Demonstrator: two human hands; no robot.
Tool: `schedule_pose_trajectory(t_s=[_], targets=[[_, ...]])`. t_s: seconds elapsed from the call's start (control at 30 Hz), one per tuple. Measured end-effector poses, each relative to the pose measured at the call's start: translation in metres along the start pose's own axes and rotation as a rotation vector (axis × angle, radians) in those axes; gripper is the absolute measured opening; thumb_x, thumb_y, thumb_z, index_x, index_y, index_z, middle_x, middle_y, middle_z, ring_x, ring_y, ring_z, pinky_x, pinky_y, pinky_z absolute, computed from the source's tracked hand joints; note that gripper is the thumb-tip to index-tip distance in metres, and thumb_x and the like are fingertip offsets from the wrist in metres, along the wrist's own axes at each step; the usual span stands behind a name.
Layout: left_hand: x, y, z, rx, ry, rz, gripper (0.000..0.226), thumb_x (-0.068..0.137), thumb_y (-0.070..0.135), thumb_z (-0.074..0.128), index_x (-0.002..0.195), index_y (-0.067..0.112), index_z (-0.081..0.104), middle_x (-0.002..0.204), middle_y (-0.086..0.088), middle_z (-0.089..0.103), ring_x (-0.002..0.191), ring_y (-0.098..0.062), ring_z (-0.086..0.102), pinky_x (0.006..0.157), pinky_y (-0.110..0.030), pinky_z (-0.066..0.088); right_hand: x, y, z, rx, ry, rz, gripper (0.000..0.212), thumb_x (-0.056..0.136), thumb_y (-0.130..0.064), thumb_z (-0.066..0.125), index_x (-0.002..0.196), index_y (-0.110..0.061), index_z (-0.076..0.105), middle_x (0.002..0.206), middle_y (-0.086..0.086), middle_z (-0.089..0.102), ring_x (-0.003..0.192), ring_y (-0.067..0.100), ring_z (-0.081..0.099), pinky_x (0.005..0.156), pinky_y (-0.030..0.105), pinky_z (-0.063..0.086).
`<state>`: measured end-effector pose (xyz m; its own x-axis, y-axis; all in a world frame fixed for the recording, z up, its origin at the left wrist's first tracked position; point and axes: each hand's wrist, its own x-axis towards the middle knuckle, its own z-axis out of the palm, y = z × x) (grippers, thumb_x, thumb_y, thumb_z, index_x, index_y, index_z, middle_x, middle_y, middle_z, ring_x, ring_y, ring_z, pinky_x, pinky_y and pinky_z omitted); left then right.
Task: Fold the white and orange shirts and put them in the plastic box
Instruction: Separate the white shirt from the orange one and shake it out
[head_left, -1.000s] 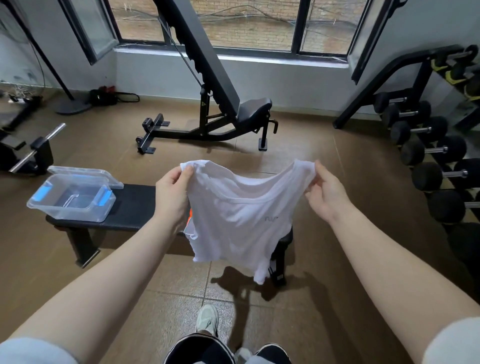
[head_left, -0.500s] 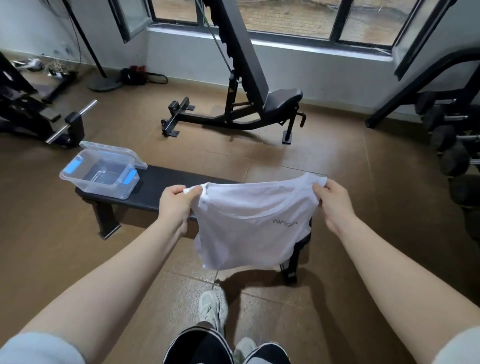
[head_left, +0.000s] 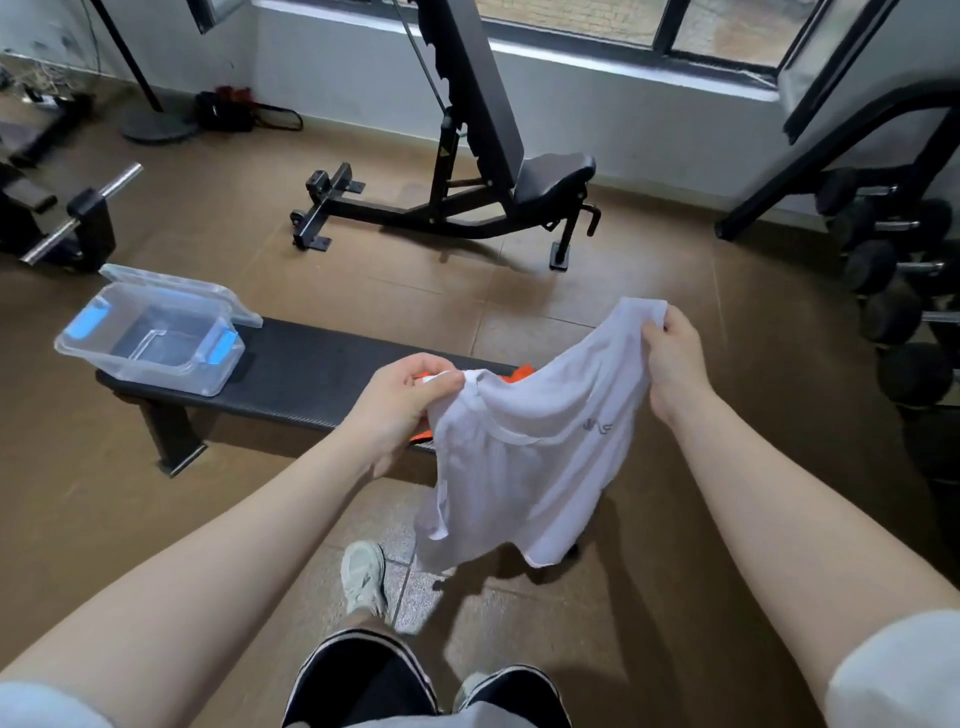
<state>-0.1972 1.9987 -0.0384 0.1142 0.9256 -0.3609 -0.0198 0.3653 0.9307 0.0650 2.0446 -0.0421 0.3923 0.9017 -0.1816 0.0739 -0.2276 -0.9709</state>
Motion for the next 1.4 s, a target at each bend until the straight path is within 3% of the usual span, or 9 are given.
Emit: schedule_pose_trajectory(t_s=[0.13,0.33,0.57,0.8,0.93,1.1,1.23,1.3,1.4], targets=[[0.039,0.007,-0.044,-0.012,0.156,0.014,0.005,0.086,0.013,0.061,0.086,0.013,0.065,0.075,-0.004,0.062,0.067,-0.015,0.054,0.063,-0.027,0.044,0.047,-0.029,0.062,-0.062,-0.095,-0.078,0.029,0.093,-0.006,0.036,0.083,-0.023,0.058,0.08,-0.006,0.058,0.07,0.007,0.053,0.063,0.02,0.043],[0.12,-0.002,-0.134,0.194,0.308,-0.014,0.017,0.083,0.013,0.06,0.096,0.014,0.071,0.091,0.0,0.069,0.08,-0.012,0.059,0.07,-0.027,0.048,0.112,-0.05,0.198,-0.093,-0.288,-0.072,0.039,0.086,0.009,0.032,0.057,-0.016,0.039,0.049,-0.015,0.045,0.04,-0.005,0.038,0.048,0.011,0.029],[0.23,-0.083,-0.254,0.214,0.565,-0.234,0.009,0.083,0.012,0.057,0.083,0.01,0.066,0.078,-0.003,0.06,0.069,-0.017,0.05,0.061,-0.025,0.04,0.2,0.044,0.383,-0.393,-0.549,-0.044,0.01,0.067,-0.006,0.042,0.059,-0.007,0.036,0.064,0.002,0.032,0.062,0.014,0.029,0.058,0.029,0.021],[0.292,-0.18,-0.35,0.153,0.699,-0.399,0.013,0.091,0.025,0.054,0.093,0.013,0.061,0.092,-0.009,0.063,0.081,-0.022,0.056,0.074,-0.036,0.05,0.236,0.144,0.526,-0.48,-0.717,0.071,0.03,0.053,-0.011,0.038,0.073,0.011,0.037,0.077,0.003,0.039,0.072,0.018,0.03,0.065,0.036,0.021],[0.317,-0.221,-0.384,0.107,0.746,-0.415,0.014,0.091,0.02,0.055,0.095,0.009,0.062,0.094,-0.01,0.064,0.089,-0.027,0.06,0.083,-0.043,0.051,0.243,0.182,0.591,-0.567,-0.754,0.099,0.006,0.056,-0.013,0.04,0.057,-0.007,0.043,0.067,0.006,0.036,0.066,0.019,0.03,0.061,0.034,0.025],[0.34,-0.262,-0.406,-0.024,0.846,-0.467,0.013,0.092,0.017,0.053,0.099,0.009,0.06,0.093,-0.003,0.06,0.085,-0.016,0.054,0.063,-0.019,0.041,0.25,0.222,0.65,-0.5,-0.831,0.096,0.031,0.075,-0.003,0.046,0.057,-0.017,0.067,0.058,-0.007,0.056,0.063,0.013,0.05,0.059,0.022,0.039],[0.351,-0.29,-0.415,-0.125,0.932,-0.568,0.01,0.092,0.016,0.051,0.091,0.011,0.06,0.081,-0.003,0.057,0.082,-0.02,0.052,0.058,-0.022,0.039,0.263,0.255,0.685,-0.528,-0.827,0.133,0.042,0.09,0.005,0.037,0.056,-0.019,0.04,0.05,-0.016,0.041,0.043,-0.004,0.036,0.046,0.011,0.033],[0.354,-0.295,-0.413,-0.105,0.968,-0.605,0.014,0.092,0.015,0.049,0.08,0.017,0.056,0.081,-0.004,0.054,0.08,-0.021,0.049,0.056,-0.026,0.035,0.265,0.266,0.691,-0.664,-0.828,0.109,0.035,0.09,0.0,0.04,0.063,-0.018,0.051,0.064,-0.011,0.053,0.061,0.002,0.044,0.064,0.016,0.037],[0.353,-0.296,-0.404,-0.023,0.928,-0.658,0.027,0.092,0.02,0.049,0.117,0.009,0.051,0.089,-0.003,0.054,0.088,-0.026,0.055,0.068,-0.03,0.04,0.269,0.279,0.676,-0.9,-0.883,-0.001,0.027,0.092,-0.01,0.045,0.102,0.01,0.06,0.113,0.023,0.062,0.099,0.029,0.059,0.077,0.03,0.039]])
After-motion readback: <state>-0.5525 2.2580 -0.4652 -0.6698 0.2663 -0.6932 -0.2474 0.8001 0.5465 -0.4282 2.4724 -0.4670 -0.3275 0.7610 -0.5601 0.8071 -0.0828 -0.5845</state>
